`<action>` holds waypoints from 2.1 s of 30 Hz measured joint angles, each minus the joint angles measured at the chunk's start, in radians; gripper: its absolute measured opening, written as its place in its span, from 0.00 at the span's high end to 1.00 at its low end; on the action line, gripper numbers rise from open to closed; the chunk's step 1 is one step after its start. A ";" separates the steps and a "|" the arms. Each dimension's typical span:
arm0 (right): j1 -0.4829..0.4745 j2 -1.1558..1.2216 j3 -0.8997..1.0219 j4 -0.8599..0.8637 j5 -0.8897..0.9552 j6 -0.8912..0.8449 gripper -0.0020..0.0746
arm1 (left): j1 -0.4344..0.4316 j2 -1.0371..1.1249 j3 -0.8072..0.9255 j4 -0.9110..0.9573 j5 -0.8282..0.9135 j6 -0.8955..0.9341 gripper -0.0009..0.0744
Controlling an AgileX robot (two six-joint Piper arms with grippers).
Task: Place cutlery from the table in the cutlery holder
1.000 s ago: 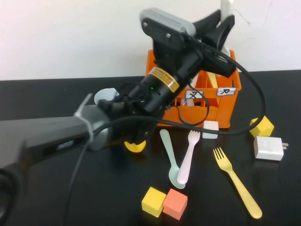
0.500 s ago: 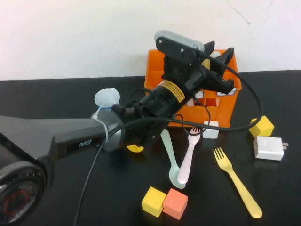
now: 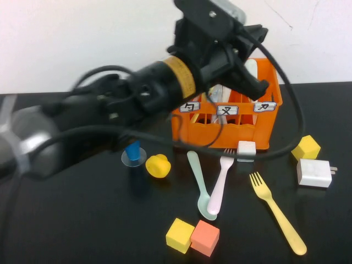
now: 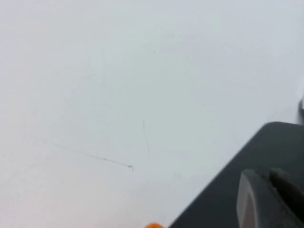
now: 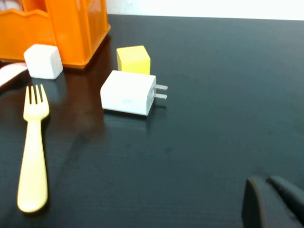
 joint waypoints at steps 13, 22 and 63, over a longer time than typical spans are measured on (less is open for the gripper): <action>0.000 0.000 0.000 0.000 0.000 0.000 0.98 | 0.000 -0.360 0.248 0.384 0.182 -0.319 0.99; 0.000 0.000 0.000 0.000 0.000 0.000 0.98 | 0.000 -0.625 0.469 0.385 0.519 -0.484 0.99; 0.000 0.000 0.000 0.001 0.000 0.000 0.98 | 0.661 -1.687 1.279 -0.507 0.615 0.195 0.99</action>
